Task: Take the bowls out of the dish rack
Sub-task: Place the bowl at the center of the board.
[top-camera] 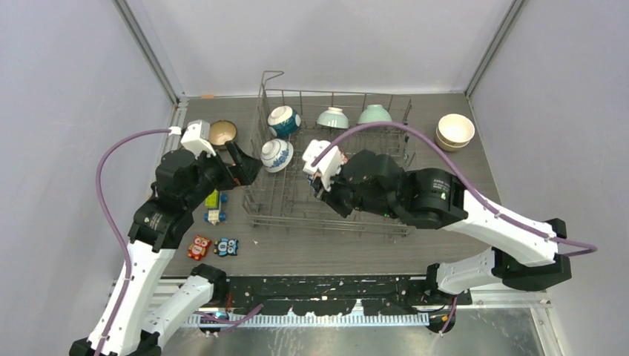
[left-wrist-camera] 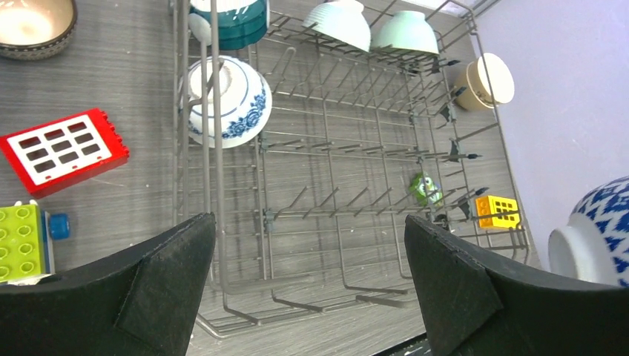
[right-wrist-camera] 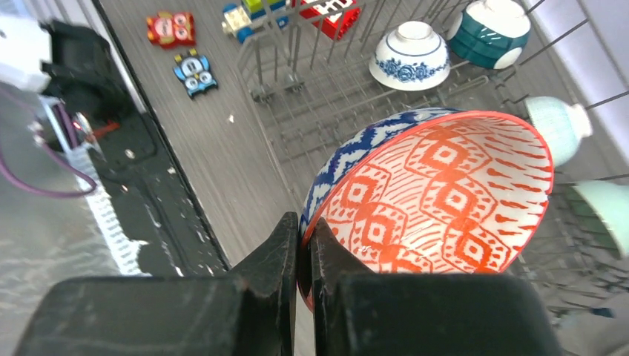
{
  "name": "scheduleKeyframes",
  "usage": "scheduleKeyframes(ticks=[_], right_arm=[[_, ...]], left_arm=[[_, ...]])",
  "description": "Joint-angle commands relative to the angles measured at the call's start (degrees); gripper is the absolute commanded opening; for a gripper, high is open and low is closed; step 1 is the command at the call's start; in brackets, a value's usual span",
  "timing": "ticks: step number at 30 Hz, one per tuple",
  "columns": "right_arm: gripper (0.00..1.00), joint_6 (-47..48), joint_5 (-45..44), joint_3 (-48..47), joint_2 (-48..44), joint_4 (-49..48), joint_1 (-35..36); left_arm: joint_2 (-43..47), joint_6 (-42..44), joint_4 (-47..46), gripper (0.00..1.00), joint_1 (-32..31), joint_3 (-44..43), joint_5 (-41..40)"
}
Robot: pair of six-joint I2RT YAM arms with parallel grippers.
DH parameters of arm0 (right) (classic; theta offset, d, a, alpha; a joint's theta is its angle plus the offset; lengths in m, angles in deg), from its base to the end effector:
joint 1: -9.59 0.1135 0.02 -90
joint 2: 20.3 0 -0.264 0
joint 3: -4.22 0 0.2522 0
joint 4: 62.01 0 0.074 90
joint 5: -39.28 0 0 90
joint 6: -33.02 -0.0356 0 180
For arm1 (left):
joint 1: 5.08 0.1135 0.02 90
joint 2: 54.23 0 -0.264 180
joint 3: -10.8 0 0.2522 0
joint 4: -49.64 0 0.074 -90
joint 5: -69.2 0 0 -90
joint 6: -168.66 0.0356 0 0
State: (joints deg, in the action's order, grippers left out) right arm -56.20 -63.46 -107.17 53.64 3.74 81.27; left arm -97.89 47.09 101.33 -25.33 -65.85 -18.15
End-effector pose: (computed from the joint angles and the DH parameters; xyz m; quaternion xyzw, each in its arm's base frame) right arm 0.0838 0.2281 0.4690 -0.4584 0.7219 0.2180 0.4704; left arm 0.1348 -0.0515 0.3980 -0.0667 0.8097 -0.2715 0.5159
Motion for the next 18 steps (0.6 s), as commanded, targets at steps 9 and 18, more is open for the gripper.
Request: scheduleKeyframes(ticks=[9,18], right_arm=[[0.01,14.55,-20.54,-3.41,2.48,3.15,15.15],[0.01,18.75,-26.93,-0.03,4.91,8.19,24.22]], left_arm=[[1.27,-1.17,-4.48,1.00,-0.21,-0.93,4.53],[0.86,3.93,-1.74,1.00,-0.25,-2.37,3.82]])
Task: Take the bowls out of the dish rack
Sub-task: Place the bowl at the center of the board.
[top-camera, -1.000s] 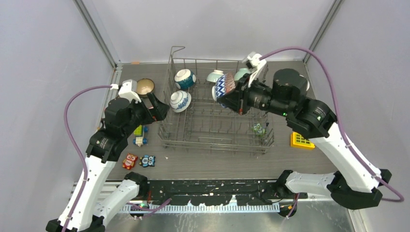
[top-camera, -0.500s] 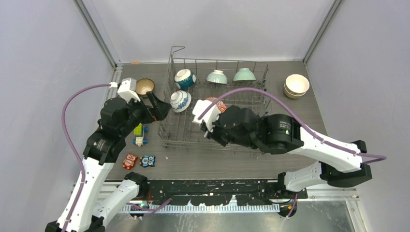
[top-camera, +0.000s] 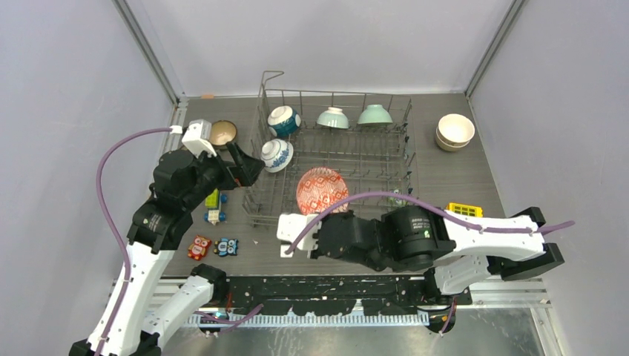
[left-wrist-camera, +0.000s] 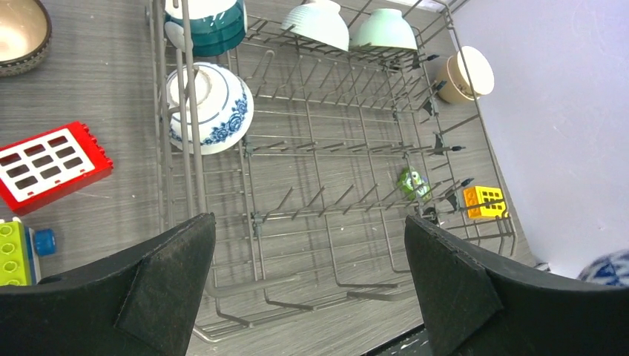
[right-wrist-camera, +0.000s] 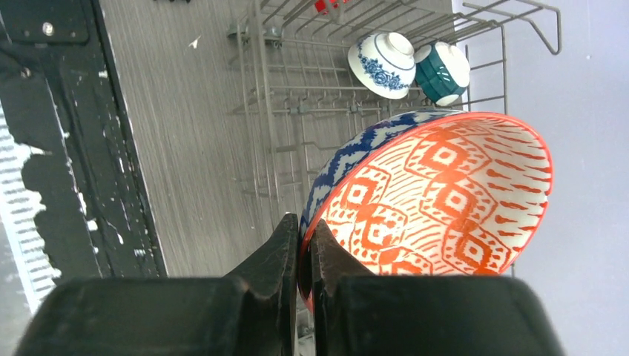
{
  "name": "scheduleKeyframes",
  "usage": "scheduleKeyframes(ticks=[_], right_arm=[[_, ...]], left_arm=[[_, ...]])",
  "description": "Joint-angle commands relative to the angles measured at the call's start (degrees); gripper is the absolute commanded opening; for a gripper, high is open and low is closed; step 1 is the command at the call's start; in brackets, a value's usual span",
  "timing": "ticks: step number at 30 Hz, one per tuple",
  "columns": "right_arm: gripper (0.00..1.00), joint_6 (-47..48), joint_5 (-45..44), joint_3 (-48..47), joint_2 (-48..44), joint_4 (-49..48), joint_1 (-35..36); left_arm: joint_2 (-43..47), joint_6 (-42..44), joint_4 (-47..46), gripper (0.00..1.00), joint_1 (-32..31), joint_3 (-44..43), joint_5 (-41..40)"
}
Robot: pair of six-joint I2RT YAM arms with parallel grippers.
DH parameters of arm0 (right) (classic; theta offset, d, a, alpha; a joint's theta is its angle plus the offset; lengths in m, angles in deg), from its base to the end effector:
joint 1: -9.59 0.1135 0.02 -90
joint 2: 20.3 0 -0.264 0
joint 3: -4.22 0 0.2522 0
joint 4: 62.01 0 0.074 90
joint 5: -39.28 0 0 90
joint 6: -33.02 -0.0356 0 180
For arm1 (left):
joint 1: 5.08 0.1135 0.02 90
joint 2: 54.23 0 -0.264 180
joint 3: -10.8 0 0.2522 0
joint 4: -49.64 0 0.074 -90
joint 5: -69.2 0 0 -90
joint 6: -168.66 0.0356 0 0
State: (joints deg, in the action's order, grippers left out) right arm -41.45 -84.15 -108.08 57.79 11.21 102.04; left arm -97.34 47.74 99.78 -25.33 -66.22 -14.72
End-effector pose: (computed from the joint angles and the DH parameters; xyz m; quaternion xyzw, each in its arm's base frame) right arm 0.0087 0.2553 0.4483 -0.6265 0.6084 0.0531 0.4843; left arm 0.1316 -0.0526 0.4040 -0.0426 0.7982 -0.2971 0.5223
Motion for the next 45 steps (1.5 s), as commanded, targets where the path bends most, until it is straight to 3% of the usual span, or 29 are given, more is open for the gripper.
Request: scheduleKeyframes(ticks=[1,15,22,29,34,45], right_arm=[[0.01,4.31,-6.98,1.50,1.09,1.07,4.52],[0.01,6.50,-12.52,5.18,4.33,4.66,11.54],[0.01,9.73,-14.82,8.02,5.24,5.43,15.98],[0.01,9.61,-14.63,11.56,5.74,7.41,17.73],[0.01,10.05,-14.08,12.67,6.52,7.47,17.99],[0.01,9.53,-13.19,12.29,7.77,7.99,17.97]], left_arm=[[0.40,3.91,0.16,1.00,-0.23,-2.18,0.19],[0.20,11.92,1.67,1.00,-2.98,-2.56,8.28],[-0.22,12.21,1.12,1.00,-4.91,-5.25,16.55],[-0.99,13.27,2.14,1.00,-8.05,-6.36,18.87],[-2.10,15.30,5.56,1.00,-13.05,-6.78,14.66],[-8.16,19.64,10.95,1.00,-38.19,-11.48,-10.43]])
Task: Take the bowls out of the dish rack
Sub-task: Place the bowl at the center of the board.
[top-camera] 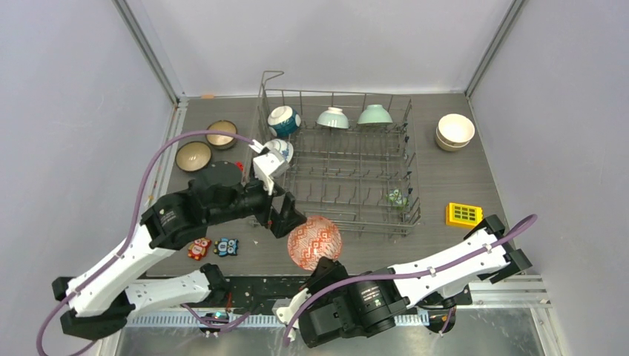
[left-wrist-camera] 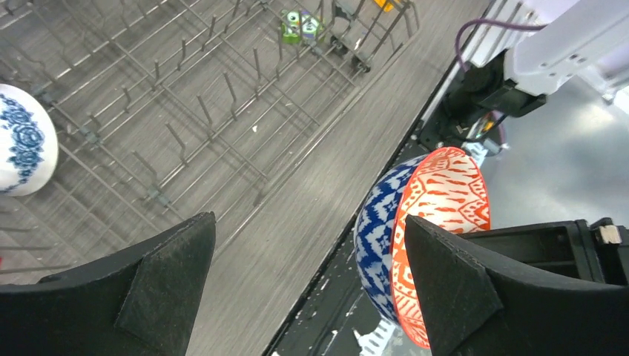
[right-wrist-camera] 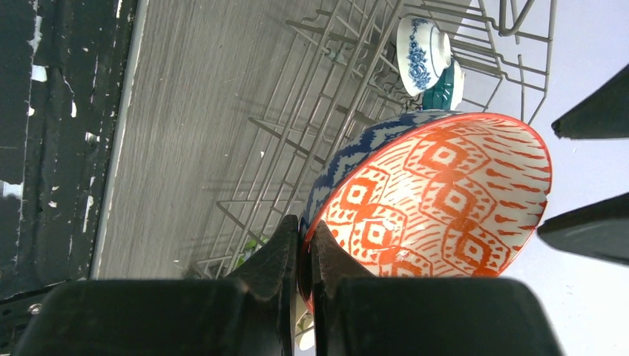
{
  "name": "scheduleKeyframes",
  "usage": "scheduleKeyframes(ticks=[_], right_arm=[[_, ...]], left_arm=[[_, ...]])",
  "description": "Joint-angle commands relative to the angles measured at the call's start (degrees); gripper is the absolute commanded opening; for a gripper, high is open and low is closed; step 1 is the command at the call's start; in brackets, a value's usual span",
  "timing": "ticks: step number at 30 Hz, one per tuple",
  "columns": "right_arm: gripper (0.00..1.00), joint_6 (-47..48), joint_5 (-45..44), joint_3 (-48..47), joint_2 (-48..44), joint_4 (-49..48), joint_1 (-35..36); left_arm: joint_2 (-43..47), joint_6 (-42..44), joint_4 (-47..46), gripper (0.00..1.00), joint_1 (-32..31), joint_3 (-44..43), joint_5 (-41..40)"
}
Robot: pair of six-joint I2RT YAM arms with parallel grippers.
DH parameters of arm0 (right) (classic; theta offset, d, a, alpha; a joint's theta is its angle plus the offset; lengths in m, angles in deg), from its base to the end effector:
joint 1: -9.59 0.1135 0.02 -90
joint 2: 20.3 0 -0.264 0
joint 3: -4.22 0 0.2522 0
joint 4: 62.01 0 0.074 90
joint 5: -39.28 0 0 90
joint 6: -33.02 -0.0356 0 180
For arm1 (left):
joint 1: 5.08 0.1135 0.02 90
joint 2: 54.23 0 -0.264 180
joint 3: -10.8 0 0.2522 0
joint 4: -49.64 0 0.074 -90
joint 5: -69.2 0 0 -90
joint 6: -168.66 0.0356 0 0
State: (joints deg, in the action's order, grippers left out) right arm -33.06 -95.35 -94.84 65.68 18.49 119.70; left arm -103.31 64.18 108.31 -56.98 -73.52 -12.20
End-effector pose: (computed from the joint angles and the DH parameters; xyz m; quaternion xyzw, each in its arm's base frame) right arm -0.0746 0.2765 0.3422 -0.8062 0.4227 -0.1482 0.3866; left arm 0.0904 -0.1239 0.4151 0.3064 0.7763 -0.3520 0.4237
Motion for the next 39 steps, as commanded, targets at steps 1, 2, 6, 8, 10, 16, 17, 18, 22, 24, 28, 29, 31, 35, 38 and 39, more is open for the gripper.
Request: scheduleKeyframes(ticks=[1,2,6,8,10,16,17,18,22,24,28,29,31,35,38,39], right_arm=[[0.01,0.93,-2.00,-1.07,0.01,0.86,0.37],[0.01,0.71,-1.99,-1.05,0.06,0.99,0.31],[0.01,0.30,-1.88,-0.71,0.01,1.05,0.29],[0.01,0.25,-1.87,-0.66,-0.02,1.01,0.30],[0.01,0.32,-1.90,-0.64,-0.02,0.94,0.32],[0.01,0.58,-1.83,-0.92,0.24,1.05,0.29],[0.01,0.57,-1.79,-0.92,0.27,1.07,0.31],[0.01,0.57,-1.79,-0.92,0.33,1.03,0.31],[0.01,0.52,-1.70,-0.97,0.36,0.89,0.29],[0.01,0.58,-1.70,-0.92,0.33,0.95,0.34],[0.01,0.44,-1.78,-1.09,0.36,1.08,0.30],[0.01,0.41,-1.74,-1.10,0.34,1.06,0.30],[0.01,0.38,-1.62,-1.02,0.33,0.92,0.34],[0.01,1.05,-1.22,-0.80,0.33,-0.15,0.35],[0.01,1.39,-1.17,-0.81,0.42,-0.54,0.30],[0.01,1.40,-1.21,-0.83,0.49,-0.49,0.29]], left_arm=[[-2.96,3.50,3.30,1.00,-8.16,-4.94,-15.49],[-3.72,3.78,4.20,1.00,-9.79,-5.88,-17.61],[-5.46,4.11,7.27,1.00,-13.40,-8.77,-22.66],[-6.35,4.03,9.11,0.99,-14.36,-9.78,-24.17],[-7.51,4.02,11.33,0.95,-15.54,-10.70,-25.50],[-10.97,3.50,16.46,0.93,-21.47,-13.20,-32.06],[-11.60,3.45,17.20,0.93,-22.25,-13.84,-33.21],[-12.31,3.43,17.89,0.93,-22.95,-14.34,-34.30],[-15.06,3.36,19.88,0.88,-25.11,-15.83,-37.22],[-16.01,3.25,20.21,0.86,-25.71,-16.20,-38.18],[-16.63,3.31,19.96,0.83,-26.20,-16.08,-39.83],[-16.58,3.39,19.62,0.83,-26.15,-15.91,-39.93],[-16.56,3.65,18.82,0.81,-26.23,-15.58,-39.81],[-17.17,3.27,19.10,0.80,-26.20,-16.27,-39.46],[-17.21,2.97,19.19,0.80,-26.23,-16.31,-39.52],[-17.07,2.89,18.97,0.80,-26.19,-16.16,-39.46]])
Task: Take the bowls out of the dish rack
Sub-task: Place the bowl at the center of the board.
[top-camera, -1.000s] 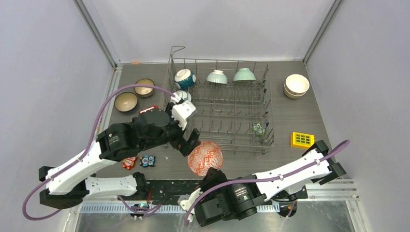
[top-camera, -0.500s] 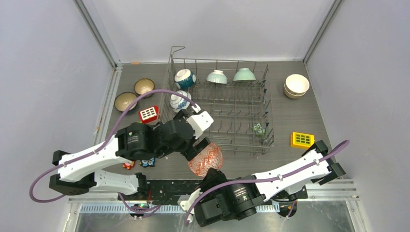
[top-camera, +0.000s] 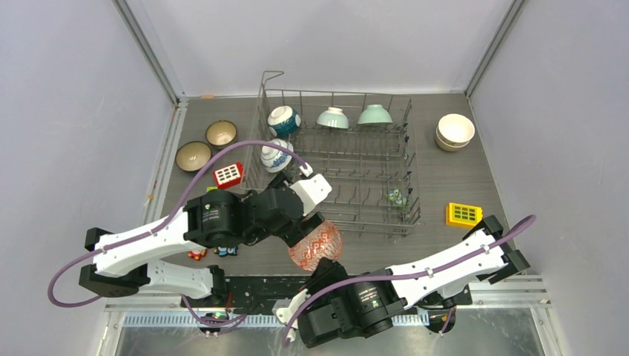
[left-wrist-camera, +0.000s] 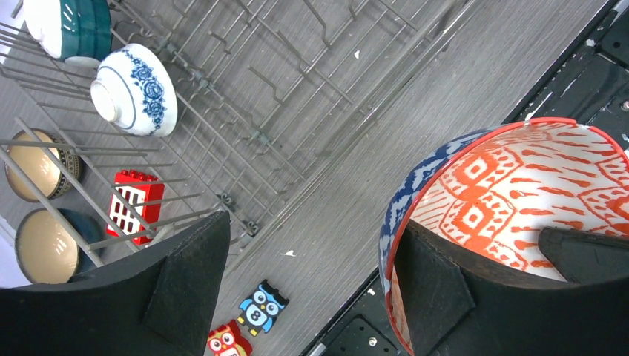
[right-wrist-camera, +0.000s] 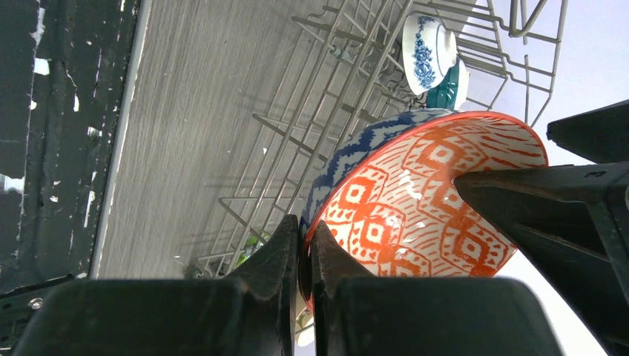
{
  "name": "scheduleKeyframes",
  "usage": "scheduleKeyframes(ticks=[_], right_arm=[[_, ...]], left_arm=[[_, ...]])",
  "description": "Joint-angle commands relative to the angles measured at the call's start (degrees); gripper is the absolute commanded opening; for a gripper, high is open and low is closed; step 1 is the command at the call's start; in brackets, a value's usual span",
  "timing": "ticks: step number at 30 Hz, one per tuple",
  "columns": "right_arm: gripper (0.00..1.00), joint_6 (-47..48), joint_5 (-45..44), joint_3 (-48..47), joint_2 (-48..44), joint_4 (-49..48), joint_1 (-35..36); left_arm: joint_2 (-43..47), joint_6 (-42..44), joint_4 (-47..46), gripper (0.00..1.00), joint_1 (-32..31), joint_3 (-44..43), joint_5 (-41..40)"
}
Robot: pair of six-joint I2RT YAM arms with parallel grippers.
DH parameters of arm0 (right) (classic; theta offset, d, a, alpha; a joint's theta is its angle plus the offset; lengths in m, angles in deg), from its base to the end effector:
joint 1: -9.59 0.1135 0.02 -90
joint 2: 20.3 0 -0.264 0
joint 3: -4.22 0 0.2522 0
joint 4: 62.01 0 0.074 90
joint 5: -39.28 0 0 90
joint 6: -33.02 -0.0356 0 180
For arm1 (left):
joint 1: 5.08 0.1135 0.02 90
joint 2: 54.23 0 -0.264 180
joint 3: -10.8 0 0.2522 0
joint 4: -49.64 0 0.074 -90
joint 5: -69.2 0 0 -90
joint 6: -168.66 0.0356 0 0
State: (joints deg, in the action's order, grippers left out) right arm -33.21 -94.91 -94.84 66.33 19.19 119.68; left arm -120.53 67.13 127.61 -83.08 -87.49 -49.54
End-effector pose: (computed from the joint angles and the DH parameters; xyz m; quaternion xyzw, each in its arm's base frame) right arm -0.0752 0.2779 0.3386 -0.8107 0.4206 -0.1529 0.3774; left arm 0.0585 -0.1930 0.4132 0.4144 0.8022 -0.0923 0.4198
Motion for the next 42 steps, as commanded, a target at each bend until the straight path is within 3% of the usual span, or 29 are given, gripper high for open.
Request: scheduleKeyframes(ticks=[1,9,20,33,42], right_arm=[[0.01,1.43,-1.67,-0.90,-0.10,-1.10,0.32],[0.01,1.28,-1.70,-1.28,0.21,-0.91,0.33],[0.01,1.54,-0.95,-2.51,1.18,-1.54,0.32],[0.01,1.32,-0.99,-4.02,2.86,-1.01,0.31],[0.01,1.11,-1.26,-3.75,2.71,-0.82,0.31]], left_arm=[[0.20,-0.07,-0.64,0.80,-0.07,-2.09,-2.05],[0.29,-0.20,-1.16,0.79,-0.09,-1.39,-1.06],[0.70,-1.28,-0.85,0.68,-0.12,-1.47,0.72],[3.44,-2.85,-2.77,0.65,-0.08,2.57,1.92],[1.82,-2.70,-2.54,0.53,-0.09,1.96,2.98]])
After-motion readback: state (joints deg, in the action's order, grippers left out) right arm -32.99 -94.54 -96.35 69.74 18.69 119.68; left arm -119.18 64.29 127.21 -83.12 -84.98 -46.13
